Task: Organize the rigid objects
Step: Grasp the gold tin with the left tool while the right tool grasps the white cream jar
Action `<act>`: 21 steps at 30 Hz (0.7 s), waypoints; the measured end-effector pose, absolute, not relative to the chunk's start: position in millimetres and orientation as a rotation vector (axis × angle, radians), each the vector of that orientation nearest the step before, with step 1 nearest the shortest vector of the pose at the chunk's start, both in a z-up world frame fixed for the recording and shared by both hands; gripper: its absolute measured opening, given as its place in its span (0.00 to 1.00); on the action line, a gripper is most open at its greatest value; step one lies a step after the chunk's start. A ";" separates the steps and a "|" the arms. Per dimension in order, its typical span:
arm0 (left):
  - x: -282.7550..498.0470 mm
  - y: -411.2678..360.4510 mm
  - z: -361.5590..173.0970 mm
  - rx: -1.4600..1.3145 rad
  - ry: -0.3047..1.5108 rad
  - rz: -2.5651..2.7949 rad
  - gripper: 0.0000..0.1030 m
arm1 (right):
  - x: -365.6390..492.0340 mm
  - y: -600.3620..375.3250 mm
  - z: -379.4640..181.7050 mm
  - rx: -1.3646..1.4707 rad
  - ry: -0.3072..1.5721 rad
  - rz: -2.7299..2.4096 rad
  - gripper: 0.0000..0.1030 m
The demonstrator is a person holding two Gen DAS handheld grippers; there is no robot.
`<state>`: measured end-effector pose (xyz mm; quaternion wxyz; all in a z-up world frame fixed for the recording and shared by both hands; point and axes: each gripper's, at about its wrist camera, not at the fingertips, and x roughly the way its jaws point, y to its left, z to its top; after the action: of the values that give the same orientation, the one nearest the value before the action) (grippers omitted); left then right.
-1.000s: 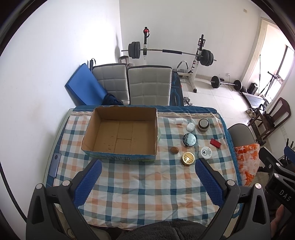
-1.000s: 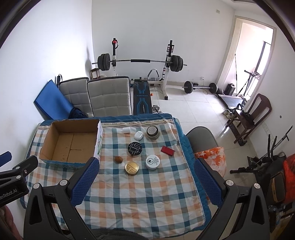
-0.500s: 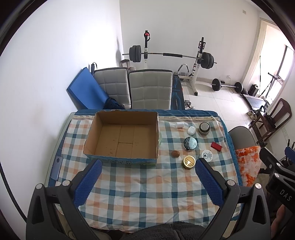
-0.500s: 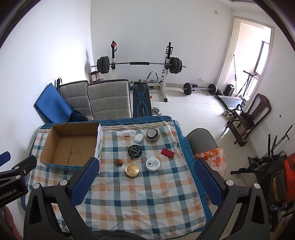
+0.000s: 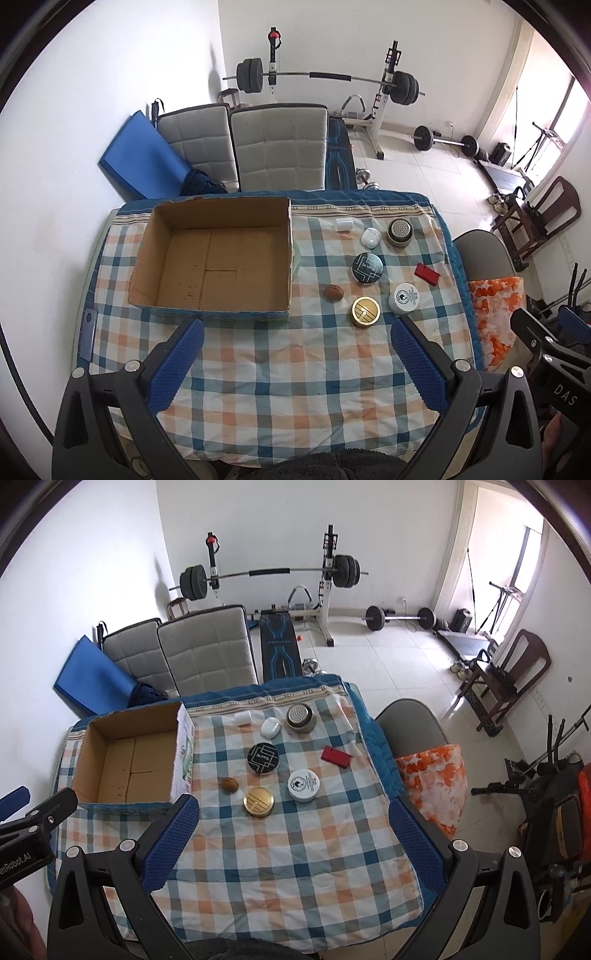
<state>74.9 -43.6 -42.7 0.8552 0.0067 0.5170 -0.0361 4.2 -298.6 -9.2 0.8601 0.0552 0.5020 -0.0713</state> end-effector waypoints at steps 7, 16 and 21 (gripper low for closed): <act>150.1 -101.1 -152.6 0.036 1.317 -0.142 1.00 | 83.1 -338.3 -122.1 0.145 1.269 -0.143 1.00; 210.0 -142.4 -300.6 0.055 1.588 -0.088 1.00 | 170.5 -370.2 -298.7 0.200 1.491 -0.146 0.94; 220.9 -148.3 -335.6 0.070 1.633 -0.072 1.00 | 193.9 -374.0 -360.6 0.336 1.593 -0.104 0.90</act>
<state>220.9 -148.3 -335.6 0.6838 0.0311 0.7283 -0.0323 193.9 -374.0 -360.6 0.6853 0.1499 0.7112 -0.0466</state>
